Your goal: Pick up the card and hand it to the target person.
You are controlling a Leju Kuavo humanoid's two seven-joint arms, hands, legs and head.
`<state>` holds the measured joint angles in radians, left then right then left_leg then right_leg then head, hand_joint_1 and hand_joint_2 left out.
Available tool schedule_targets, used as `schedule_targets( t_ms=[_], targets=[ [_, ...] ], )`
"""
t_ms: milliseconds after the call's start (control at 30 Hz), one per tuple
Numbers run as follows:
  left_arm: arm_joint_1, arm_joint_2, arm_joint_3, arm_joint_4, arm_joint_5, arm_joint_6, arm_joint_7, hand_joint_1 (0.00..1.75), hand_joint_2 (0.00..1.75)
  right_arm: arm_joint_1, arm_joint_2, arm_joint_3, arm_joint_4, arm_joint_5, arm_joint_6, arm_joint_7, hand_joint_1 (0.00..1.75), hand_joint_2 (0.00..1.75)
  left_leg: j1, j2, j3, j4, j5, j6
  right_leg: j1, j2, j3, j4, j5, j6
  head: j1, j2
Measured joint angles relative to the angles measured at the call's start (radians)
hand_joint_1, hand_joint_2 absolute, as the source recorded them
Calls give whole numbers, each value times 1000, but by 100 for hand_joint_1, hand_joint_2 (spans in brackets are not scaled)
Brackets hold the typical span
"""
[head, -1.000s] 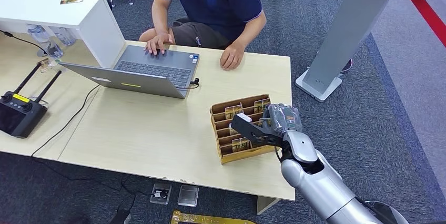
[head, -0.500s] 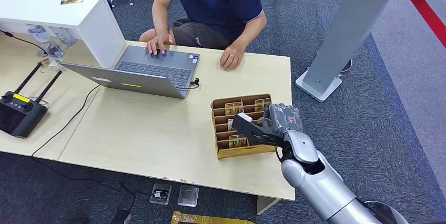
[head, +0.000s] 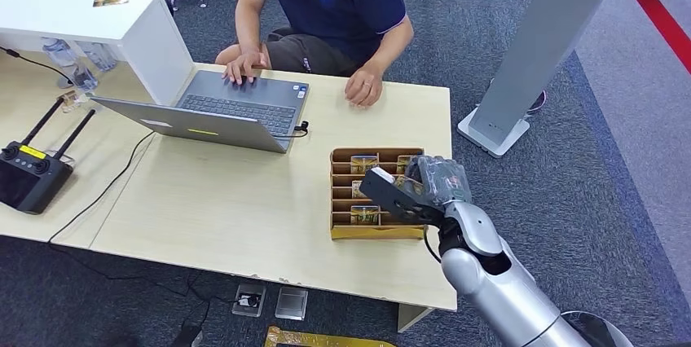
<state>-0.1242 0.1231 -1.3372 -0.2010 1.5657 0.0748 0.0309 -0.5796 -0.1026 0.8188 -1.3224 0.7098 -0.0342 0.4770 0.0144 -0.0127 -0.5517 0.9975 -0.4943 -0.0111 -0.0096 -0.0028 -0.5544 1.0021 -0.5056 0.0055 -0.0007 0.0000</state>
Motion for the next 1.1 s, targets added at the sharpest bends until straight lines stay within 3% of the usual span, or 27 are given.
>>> schedule_targets(
  t_ms=[333,533,833,1067,1100],
  targets=[
    [4,0,3,0,0,-6,-14,0,0,-54,-50,-26,-245,-75,1,5,161,175,0,0,0,0,0,0,0,0,0,0,0,0,1,0],
    [-5,0,3,0,-16,-9,-12,0,0,-132,-64,-29,-252,-104,-42,-28,161,175,0,0,0,0,0,0,0,0,0,0,0,0,1,0],
    [-57,0,-3,0,-45,-7,25,0,0,-254,9,5,52,-102,-127,-185,161,175,0,-1,-1,0,1,0,0,-1,0,1,0,0,0,0],
    [-57,0,-3,0,-37,-3,29,0,0,-274,89,38,271,-94,-185,-256,161,175,0,-1,-2,0,1,0,0,-1,0,1,0,0,0,0],
    [-55,0,-3,0,-35,-2,29,0,0,-274,98,42,293,-90,-187,-258,120,175,0,-1,-2,0,1,0,0,-1,-1,1,0,0,0,0]
  ],
)
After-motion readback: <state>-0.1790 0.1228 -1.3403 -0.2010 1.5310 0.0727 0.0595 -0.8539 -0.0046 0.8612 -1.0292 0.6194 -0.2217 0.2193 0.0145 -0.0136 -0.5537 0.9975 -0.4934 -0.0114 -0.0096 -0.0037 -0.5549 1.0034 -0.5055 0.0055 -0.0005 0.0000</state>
